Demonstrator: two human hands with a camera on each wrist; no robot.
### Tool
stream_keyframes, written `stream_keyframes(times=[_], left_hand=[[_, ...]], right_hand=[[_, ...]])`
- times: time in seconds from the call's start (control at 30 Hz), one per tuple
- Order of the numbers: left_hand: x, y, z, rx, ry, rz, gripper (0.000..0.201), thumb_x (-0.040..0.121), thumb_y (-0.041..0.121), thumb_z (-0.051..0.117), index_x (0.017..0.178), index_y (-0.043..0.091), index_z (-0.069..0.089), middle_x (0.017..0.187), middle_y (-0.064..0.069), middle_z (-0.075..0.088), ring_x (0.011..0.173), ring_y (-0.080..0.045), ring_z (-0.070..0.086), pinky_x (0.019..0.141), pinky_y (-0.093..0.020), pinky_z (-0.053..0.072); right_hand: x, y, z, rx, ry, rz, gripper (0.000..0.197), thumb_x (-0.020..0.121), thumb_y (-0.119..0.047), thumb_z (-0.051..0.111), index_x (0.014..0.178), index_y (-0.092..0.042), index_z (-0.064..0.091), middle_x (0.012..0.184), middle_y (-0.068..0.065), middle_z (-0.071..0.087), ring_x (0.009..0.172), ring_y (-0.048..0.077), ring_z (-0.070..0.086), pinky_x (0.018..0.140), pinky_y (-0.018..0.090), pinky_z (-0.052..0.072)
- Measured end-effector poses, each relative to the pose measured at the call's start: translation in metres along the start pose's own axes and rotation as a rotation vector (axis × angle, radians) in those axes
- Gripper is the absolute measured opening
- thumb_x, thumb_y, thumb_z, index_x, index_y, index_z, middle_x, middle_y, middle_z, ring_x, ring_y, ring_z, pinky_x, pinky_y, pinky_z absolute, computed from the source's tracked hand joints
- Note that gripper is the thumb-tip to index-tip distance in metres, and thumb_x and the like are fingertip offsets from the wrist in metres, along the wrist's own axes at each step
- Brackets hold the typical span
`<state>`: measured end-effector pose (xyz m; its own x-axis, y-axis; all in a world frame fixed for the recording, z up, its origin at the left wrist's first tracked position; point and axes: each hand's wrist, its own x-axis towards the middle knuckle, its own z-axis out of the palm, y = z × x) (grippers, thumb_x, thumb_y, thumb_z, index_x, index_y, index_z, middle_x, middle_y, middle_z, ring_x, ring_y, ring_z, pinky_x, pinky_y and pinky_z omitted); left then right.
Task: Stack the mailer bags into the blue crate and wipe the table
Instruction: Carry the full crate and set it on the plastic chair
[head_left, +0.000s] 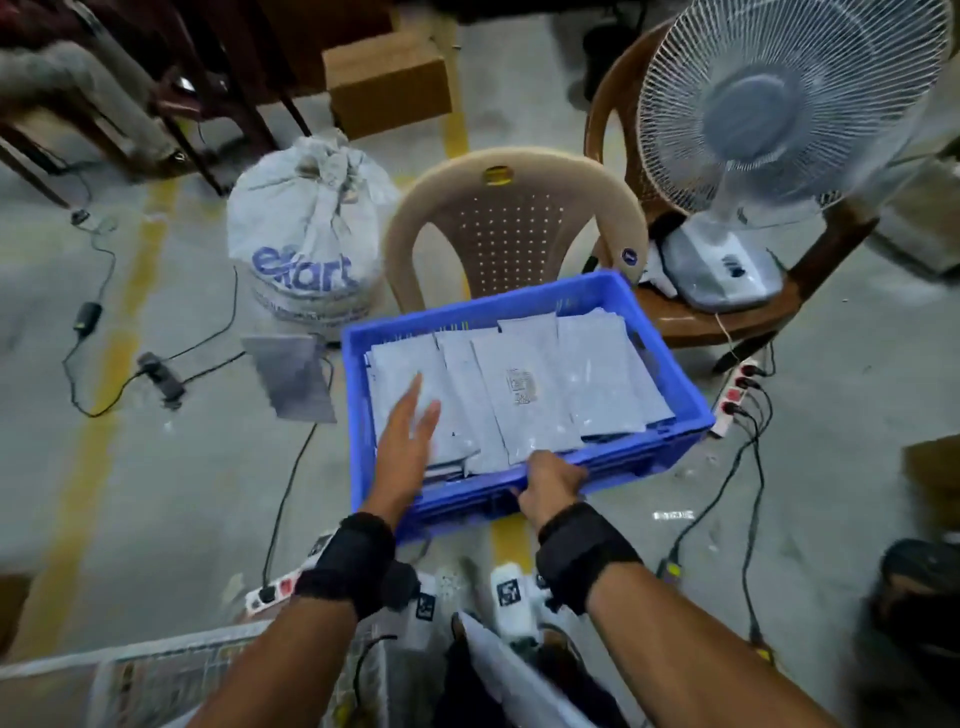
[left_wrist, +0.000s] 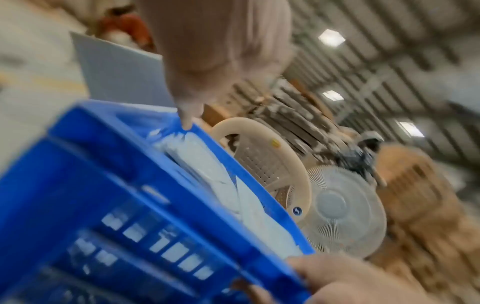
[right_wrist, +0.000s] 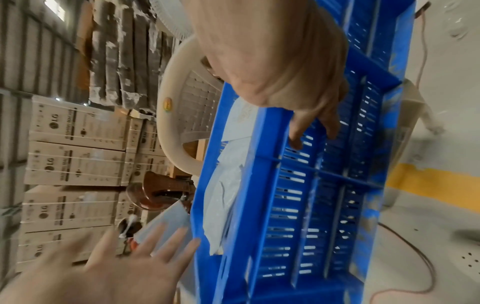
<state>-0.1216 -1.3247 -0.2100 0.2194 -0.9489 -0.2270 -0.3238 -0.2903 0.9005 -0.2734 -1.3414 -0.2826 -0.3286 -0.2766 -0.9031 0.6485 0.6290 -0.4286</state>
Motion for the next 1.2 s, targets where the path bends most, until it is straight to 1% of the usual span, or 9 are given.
stream_keyframes(times=[0.1,0.17,0.37,0.5,0.73,0.83,0.9,1.0,1.2], left_hand=[[0.031,-0.047,0.035,0.690,-0.433,0.058,0.082,0.079,0.087,0.031,0.150,0.048,0.017,0.163,-0.006,0.016,0.150,-0.030,0.008,0.118,-0.056,0.015],[0.054,-0.074,0.049,0.922,-0.417,0.040,0.075,0.088,0.077,0.030,0.153,0.046,0.007,0.165,-0.007,-0.002,0.149,-0.037,-0.007,0.114,-0.066,0.010],[0.115,-0.138,0.049,1.181,-0.382,0.088,0.083,0.082,0.084,0.016,0.152,0.046,-0.006,0.162,-0.011,-0.018,0.146,-0.044,-0.016,0.101,-0.080,-0.002],[0.125,-0.176,0.048,1.231,-0.450,0.068,0.093,0.067,0.086,-0.006,0.151,0.047,-0.006,0.164,-0.011,-0.006,0.146,-0.050,-0.002,0.098,-0.082,0.003],[0.127,-0.192,0.068,1.187,-0.448,0.097,0.082,0.084,0.080,0.031,0.153,0.047,-0.001,0.164,-0.011,-0.004,0.144,-0.054,0.001,0.099,-0.081,0.007],[0.126,-0.193,0.074,1.180,-0.414,0.121,0.082,0.086,0.077,0.036,0.154,0.044,0.004,0.164,-0.013,0.003,0.143,-0.054,0.008,0.100,-0.081,0.008],[0.124,-0.194,0.077,1.177,-0.363,0.132,0.081,0.086,0.072,0.042,0.155,0.039,0.014,0.162,-0.014,0.015,0.141,-0.052,0.019,0.098,-0.081,0.015],[0.122,-0.190,0.077,1.163,-0.217,0.124,0.075,0.088,0.063,0.050,0.153,0.032,0.028,0.158,-0.017,0.026,0.136,-0.048,0.032,0.098,-0.078,0.026],[0.128,-0.189,0.072,1.132,-0.044,-0.082,0.077,0.090,0.068,0.040,0.155,0.031,0.020,0.162,-0.023,-0.002,0.143,-0.054,0.004,0.100,-0.081,0.004]], right_hand=[[0.013,0.017,0.033,-0.054,0.099,-0.098,0.062,0.079,-0.004,0.056,0.134,-0.018,0.031,0.114,0.009,0.046,0.096,0.035,0.062,0.079,0.063,0.054],[0.030,0.035,0.053,-0.037,0.108,-0.111,0.062,0.070,-0.005,0.058,0.124,-0.017,0.031,0.116,0.016,0.052,0.090,0.036,0.066,0.073,0.064,0.055],[0.095,0.080,0.070,0.008,0.171,-0.038,0.075,0.073,-0.010,0.061,0.139,-0.019,0.027,0.120,0.017,0.057,0.093,0.032,0.062,0.082,0.060,0.055],[0.107,0.090,0.049,-0.013,0.000,0.021,0.058,0.082,0.000,0.060,0.133,-0.021,0.043,0.115,0.011,0.066,0.098,0.033,0.067,0.060,0.042,0.059],[0.070,0.021,0.019,-0.821,-0.360,0.240,0.032,0.095,-0.032,0.056,0.084,-0.003,0.063,0.073,0.013,0.066,0.059,0.026,0.066,0.050,0.028,0.056],[0.070,0.003,0.024,-1.326,-0.275,-0.326,0.032,0.087,-0.033,0.059,0.066,-0.010,0.063,0.067,0.005,0.069,0.064,0.026,0.067,0.055,0.028,0.049],[0.076,-0.002,0.039,-1.501,-0.161,-0.764,0.018,0.088,-0.036,0.059,0.090,-0.020,0.065,0.096,0.004,0.067,0.094,0.027,0.061,0.073,0.034,0.048],[0.101,-0.002,0.061,-1.754,-0.159,-0.818,0.071,0.089,-0.046,0.062,0.150,-0.035,0.027,0.160,0.015,0.011,0.144,0.042,0.013,0.108,0.060,0.027],[0.151,-0.003,0.085,-1.852,-0.299,-0.567,0.099,0.086,-0.059,0.062,0.152,-0.045,-0.011,0.155,0.013,-0.036,0.141,0.051,-0.025,0.103,0.079,0.014]])
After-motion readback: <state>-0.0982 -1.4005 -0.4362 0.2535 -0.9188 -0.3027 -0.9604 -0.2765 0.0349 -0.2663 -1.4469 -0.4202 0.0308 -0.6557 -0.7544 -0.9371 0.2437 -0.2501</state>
